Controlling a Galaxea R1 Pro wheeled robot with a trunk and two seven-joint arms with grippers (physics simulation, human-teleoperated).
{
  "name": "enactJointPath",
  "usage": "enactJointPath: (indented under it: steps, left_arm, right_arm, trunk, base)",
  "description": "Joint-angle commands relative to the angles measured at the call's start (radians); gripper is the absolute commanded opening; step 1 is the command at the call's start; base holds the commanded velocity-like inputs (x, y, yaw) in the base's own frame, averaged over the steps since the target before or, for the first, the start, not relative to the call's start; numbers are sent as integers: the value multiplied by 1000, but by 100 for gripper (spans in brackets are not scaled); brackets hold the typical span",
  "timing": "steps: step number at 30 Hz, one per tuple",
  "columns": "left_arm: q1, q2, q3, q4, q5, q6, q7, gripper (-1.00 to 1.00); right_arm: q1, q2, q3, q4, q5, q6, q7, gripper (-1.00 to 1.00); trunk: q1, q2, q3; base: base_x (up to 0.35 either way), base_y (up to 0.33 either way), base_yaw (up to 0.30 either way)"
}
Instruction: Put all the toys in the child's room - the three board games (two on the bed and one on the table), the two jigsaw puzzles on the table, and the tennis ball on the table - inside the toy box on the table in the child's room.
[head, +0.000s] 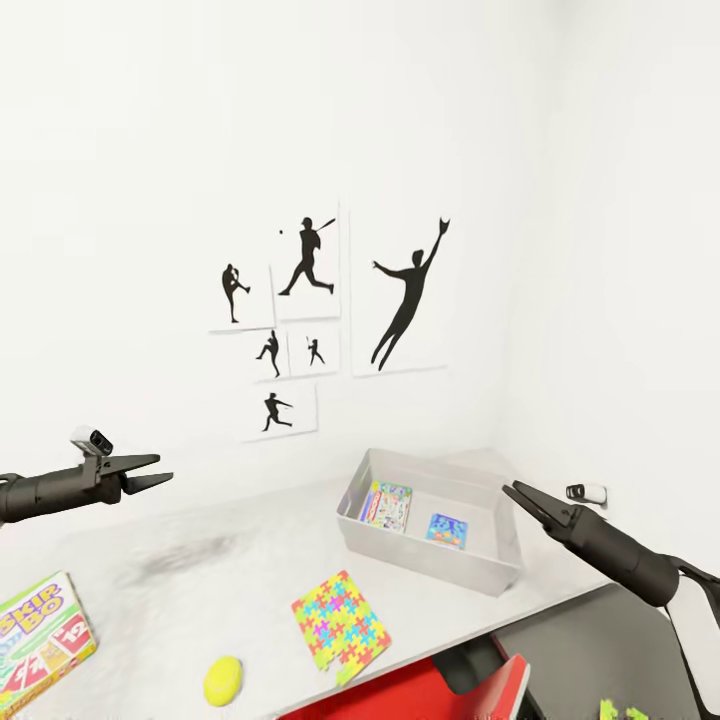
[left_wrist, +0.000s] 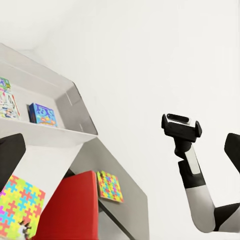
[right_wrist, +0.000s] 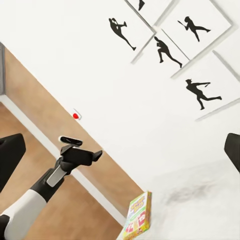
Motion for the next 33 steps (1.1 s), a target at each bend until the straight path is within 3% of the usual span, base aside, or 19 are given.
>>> enactJointPath:
  steps: [1,17,33]
  left_arm:
    - [0,0,-1,0,0,11,-3,100]
    - [0,-1,-2,0,0,8,-3,100]
    - [0,-1,-2,0,-2,5,-3,100]
  right_arm:
    - [0,0,0,1,-1,3,2,100]
    - [0,8,1,3,-1,-3,0,100]
    - [0,18,1,6,0,-30,0,100]
  trunk:
    - [0,-1,1]
    - [0,-1,27]
    - [0,-1,53]
  base:
    - [-111,0,0]
    - [-152,79,0]
    - [-16,173,0]
